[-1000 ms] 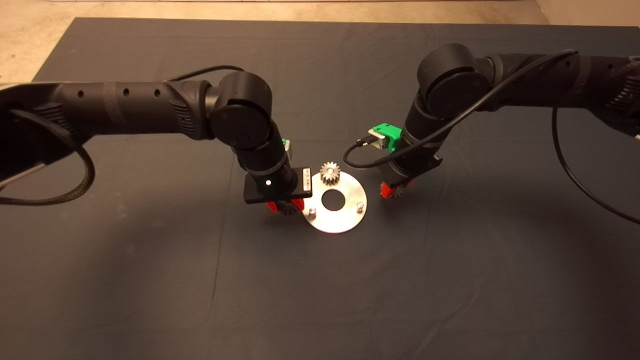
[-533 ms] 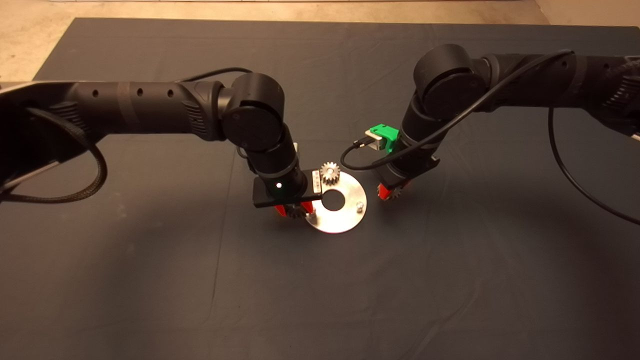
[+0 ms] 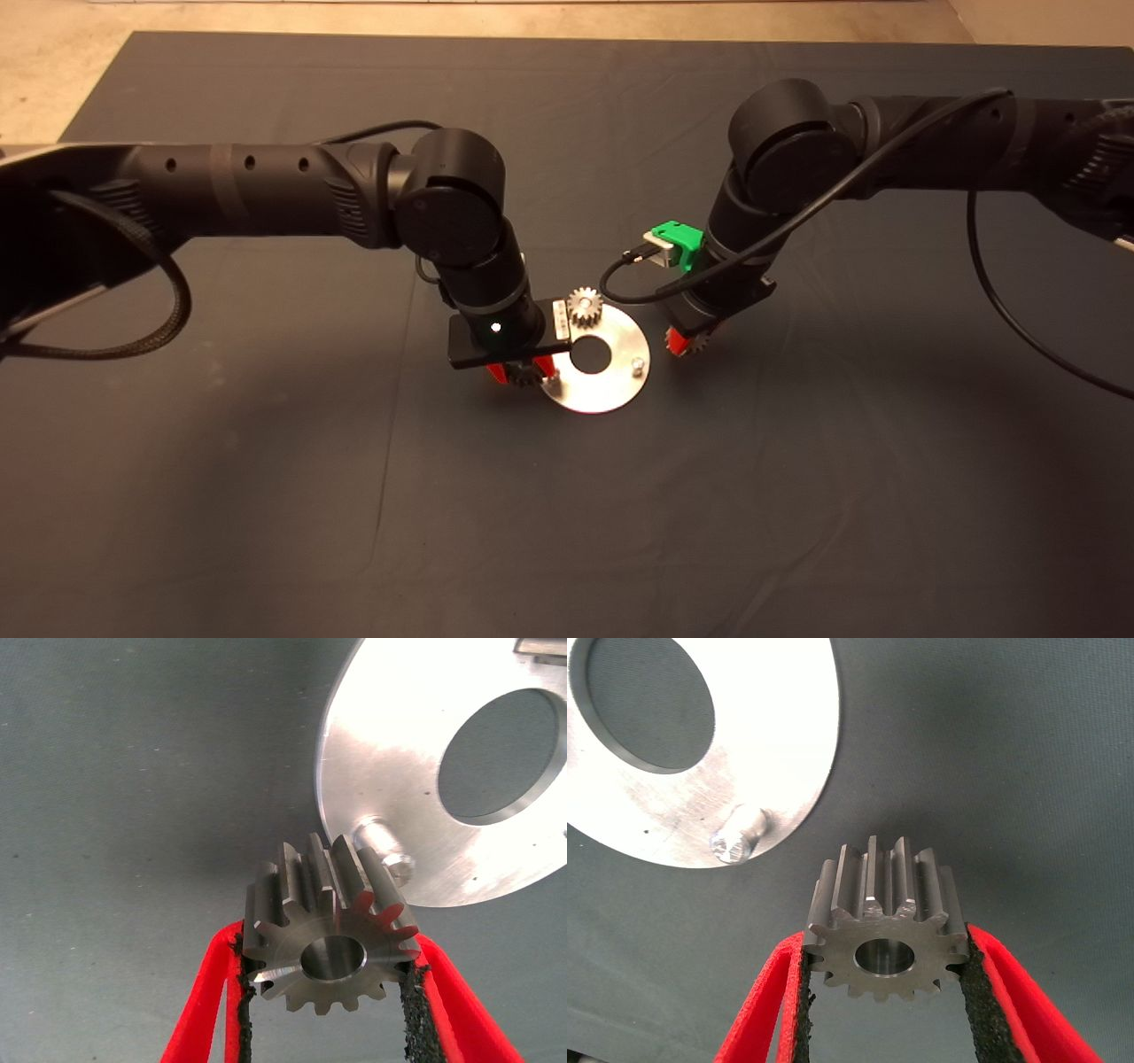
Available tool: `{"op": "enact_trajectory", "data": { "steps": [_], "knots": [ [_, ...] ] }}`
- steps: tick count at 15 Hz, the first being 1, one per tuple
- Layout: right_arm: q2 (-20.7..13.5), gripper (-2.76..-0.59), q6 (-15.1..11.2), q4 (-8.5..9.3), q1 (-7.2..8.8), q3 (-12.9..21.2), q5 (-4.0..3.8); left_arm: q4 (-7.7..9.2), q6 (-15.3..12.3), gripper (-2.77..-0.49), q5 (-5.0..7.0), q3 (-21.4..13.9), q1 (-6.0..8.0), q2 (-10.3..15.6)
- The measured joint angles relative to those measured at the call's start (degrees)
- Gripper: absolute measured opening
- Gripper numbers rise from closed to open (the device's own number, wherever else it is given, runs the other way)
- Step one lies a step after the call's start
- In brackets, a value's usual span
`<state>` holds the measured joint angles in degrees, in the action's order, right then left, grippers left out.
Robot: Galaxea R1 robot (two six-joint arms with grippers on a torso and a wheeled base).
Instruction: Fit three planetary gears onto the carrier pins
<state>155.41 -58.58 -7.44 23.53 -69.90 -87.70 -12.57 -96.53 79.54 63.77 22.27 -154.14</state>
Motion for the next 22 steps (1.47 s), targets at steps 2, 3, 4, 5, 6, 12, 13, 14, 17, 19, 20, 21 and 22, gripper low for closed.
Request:
{"op": "enact_trajectory", "data": {
  "steps": [2, 3, 4, 5, 6, 12, 13, 14, 17, 19, 20, 21, 22],
  "knots": [
    [0.52, -2.39, 0.01, 0.0, 0.0, 0.0, 0.02, 0.04, -0.05, -2.43, -0.05, 0.06, 0.0, -0.42],
    [0.82, -2.39, 0.01, 0.0, 0.0, 0.04, 0.0, 0.2, -0.05, -2.43, -0.02, 0.67, -0.01, -0.77],
    [1.02, -2.39, 0.01, 0.0, 0.0, 0.06, 0.01, 0.2, -0.02, -2.43, 0.0, 1.59, 0.0, -1.37],
    [1.16, -2.39, 0.01, 0.0, 0.0, 0.11, 0.05, 0.15, 0.05, -2.43, 0.0, 2.66, 0.0, -2.26],
    [1.32, -2.39, 0.01, 0.0, 0.0, 0.11, 0.11, 0.15, 0.13, -2.43, -0.07, 3.23, 0.0, -2.91],
    [1.49, -2.39, 0.01, 0.0, 0.0, 0.44, 0.05, 0.15, 0.16, -2.43, 0.35, 3.38, 0.0, -2.82],
    [1.68, -2.39, 0.01, 0.0, 0.0, 0.44, -0.01, 0.17, 0.16, -2.43, 0.35, 3.38, -0.04, -2.88],
    [1.87, -2.39, 0.01, 0.0, 0.0, 0.52, 0.05, 0.15, 0.16, -2.43, 0.41, 3.38, -0.01, -2.97],
    [1.95, -2.39, 0.01, 0.0, -0.02, 0.59, 0.0, 0.15, 0.16, -2.43, 0.65, 3.38, 0.0, -3.0],
    [2.26, -2.39, 0.01, 0.0, -0.02, 0.59, 0.0, 0.17, 0.16, -2.43, 0.77, 3.38, -0.01, -3.02],
    [2.4, -2.39, 0.01, 0.0, -0.02, 0.59, 0.0, 0.17, 0.16, -2.43, 0.78, 3.38, -0.01, -2.97],
    [2.5, -2.39, 0.01, 0.0, -0.04, 0.59, 0.02, 0.17, 0.16, -2.43, 0.8, 3.38, -0.01, -2.95],
    [2.58, -2.39, 0.01, 0.0, -0.05, 0.59, 0.02, 0.17, 0.16, -2.43, 0.8, 3.38, -0.01, -2.82]
  ]
}}
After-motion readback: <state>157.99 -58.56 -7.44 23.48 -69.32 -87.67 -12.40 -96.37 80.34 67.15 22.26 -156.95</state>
